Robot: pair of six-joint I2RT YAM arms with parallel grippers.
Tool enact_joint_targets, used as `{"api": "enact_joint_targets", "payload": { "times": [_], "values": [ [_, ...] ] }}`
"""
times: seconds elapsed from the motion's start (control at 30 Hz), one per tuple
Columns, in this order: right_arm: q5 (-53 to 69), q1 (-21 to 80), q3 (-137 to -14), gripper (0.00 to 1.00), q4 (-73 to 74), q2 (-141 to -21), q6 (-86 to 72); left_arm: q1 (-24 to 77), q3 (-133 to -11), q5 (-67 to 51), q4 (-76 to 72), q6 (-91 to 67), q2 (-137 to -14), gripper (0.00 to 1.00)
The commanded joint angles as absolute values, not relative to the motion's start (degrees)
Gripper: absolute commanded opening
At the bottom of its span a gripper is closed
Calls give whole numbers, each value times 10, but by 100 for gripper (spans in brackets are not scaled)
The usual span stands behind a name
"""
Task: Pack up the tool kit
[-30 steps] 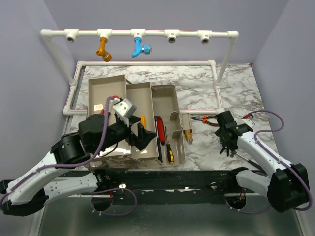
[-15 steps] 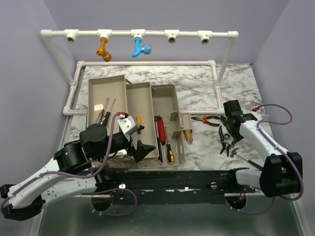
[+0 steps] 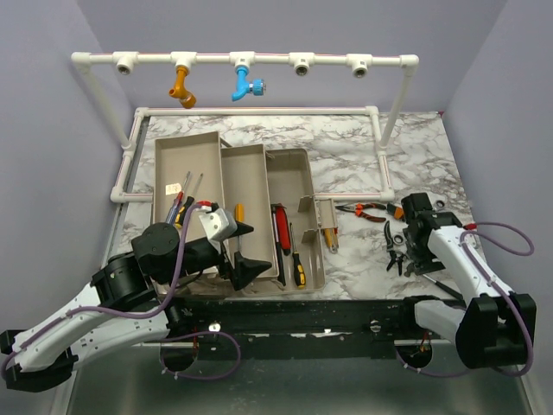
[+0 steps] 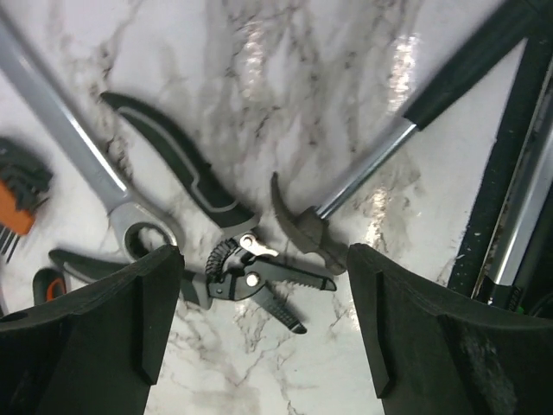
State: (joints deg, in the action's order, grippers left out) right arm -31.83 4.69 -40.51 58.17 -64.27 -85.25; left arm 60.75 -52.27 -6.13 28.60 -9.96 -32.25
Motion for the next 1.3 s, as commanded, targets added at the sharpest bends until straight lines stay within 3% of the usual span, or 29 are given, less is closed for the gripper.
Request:
{"api": "enact_joint_targets", "payload": {
  "times": [0.0,0.17,0.3,0.6,0.63,0.77,0.9,1.27],
  "values": [
    [-303,4,-381,85,615,-623,-919,590,-516,-92,265,-125,-305,98],
    [-246,-79,-344,84,544,-604,-896,555,-506,-137,247,-145,-295,98],
    [-257,-89,-334,75,570,-613,-967,522,-497,-182,228,-164,-296,98],
    [-250,-167,-279,72,489,-625,-973,491,-491,-204,215,-176,-296,98],
    [-237,-182,-276,69,478,-635,-956,489,-491,-206,215,-176,-295,98],
    [-191,-204,-259,42,443,-668,-940,476,-490,-217,211,-180,-296,98],
    [-165,-204,-255,2,430,-684,-945,460,-489,-220,209,-182,-294,98],
    [-159,-204,-346,1,503,-612,-913,437,-486,-234,203,-187,-293,98]
  ]
}}
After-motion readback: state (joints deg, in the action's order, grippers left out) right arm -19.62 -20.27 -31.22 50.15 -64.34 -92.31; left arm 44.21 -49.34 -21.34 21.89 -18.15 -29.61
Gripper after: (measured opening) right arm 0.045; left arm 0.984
